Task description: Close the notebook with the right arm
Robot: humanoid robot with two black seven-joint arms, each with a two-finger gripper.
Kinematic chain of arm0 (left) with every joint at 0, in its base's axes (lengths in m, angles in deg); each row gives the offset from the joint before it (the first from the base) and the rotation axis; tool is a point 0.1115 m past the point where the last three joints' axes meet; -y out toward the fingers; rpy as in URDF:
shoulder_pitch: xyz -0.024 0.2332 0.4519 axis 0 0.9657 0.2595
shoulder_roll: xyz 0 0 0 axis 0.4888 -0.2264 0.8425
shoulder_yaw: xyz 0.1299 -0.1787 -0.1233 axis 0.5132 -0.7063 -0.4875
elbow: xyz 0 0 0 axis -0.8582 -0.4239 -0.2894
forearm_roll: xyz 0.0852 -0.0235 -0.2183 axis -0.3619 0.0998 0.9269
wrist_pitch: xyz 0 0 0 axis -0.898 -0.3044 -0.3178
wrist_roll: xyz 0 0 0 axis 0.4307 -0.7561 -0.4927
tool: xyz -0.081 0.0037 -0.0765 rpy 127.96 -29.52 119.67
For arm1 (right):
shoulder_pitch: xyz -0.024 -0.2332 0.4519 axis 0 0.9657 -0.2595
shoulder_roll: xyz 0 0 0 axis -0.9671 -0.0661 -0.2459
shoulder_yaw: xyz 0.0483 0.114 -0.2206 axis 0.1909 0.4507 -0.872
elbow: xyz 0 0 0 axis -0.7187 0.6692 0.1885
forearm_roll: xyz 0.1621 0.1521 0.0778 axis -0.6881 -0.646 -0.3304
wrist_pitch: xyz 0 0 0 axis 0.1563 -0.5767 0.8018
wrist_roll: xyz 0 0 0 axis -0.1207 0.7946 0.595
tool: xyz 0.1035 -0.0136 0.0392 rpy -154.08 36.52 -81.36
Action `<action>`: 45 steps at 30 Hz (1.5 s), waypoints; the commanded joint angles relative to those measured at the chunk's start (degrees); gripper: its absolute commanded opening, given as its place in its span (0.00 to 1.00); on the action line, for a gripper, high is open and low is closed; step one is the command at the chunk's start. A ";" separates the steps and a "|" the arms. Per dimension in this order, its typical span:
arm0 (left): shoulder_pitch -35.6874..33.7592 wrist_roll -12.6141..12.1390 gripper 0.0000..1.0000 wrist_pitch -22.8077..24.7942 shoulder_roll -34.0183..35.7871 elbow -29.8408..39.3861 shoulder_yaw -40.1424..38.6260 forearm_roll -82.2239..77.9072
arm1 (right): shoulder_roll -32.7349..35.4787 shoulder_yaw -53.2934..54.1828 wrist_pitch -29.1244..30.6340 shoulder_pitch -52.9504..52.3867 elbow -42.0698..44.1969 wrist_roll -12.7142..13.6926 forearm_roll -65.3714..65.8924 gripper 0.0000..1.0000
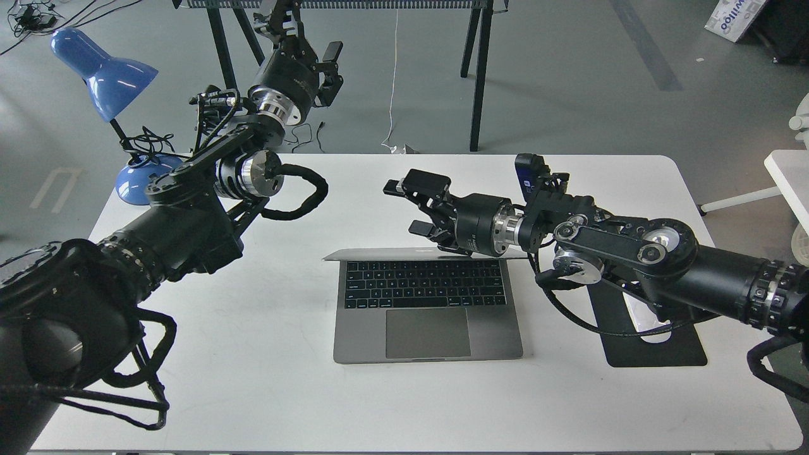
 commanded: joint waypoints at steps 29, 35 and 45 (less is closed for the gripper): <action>0.00 0.00 1.00 0.00 0.00 0.06 0.00 0.00 | 1.94 -7.78 -0.86 7.98 -2.30 0.52 2.92 1.00; 0.00 0.00 1.00 0.00 0.00 -0.03 0.00 0.00 | 1.85 -7.78 -1.03 9.47 -1.68 0.70 3.89 1.00; 0.00 0.00 1.00 0.00 0.00 0.06 0.00 0.00 | 1.77 -7.69 -1.03 10.18 -1.33 0.70 4.59 1.00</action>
